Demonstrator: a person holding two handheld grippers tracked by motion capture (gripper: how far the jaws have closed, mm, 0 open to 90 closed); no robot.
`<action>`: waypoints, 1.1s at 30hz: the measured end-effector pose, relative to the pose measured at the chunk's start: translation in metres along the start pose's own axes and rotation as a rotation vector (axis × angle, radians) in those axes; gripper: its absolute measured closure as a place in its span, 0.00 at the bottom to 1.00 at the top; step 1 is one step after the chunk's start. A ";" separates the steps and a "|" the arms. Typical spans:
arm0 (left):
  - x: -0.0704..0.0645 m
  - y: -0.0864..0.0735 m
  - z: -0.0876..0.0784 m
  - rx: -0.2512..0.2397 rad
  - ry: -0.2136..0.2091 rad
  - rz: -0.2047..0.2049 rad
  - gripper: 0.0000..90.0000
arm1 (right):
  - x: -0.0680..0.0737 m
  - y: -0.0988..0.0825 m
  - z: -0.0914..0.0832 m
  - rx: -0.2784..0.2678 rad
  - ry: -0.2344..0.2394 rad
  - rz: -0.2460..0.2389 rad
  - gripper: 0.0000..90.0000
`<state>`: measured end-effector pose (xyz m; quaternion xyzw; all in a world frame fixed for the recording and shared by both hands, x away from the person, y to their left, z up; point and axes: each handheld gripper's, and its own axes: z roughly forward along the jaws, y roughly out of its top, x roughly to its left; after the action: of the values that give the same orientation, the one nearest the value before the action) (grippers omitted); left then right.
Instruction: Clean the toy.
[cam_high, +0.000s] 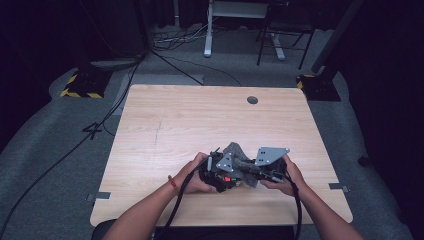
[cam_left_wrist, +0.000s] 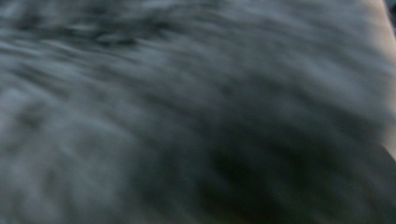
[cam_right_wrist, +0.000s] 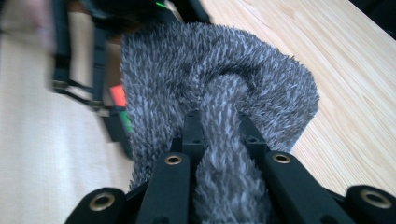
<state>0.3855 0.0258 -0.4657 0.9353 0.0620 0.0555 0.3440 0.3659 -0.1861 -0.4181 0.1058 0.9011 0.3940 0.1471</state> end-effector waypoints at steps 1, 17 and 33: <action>0.001 -0.001 -0.001 -0.002 0.002 -0.006 0.38 | 0.003 0.002 0.000 0.001 0.010 -0.009 0.87; 0.002 0.000 -0.003 -0.010 -0.015 0.003 0.38 | -0.011 -0.011 -0.001 0.074 -0.050 0.020 0.87; 0.001 -0.001 0.002 0.015 -0.006 0.026 0.38 | 0.014 0.009 0.005 0.038 0.046 -0.078 0.87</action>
<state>0.3871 0.0259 -0.4677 0.9387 0.0491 0.0569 0.3363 0.3554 -0.1724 -0.4167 0.0643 0.9150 0.3730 0.1395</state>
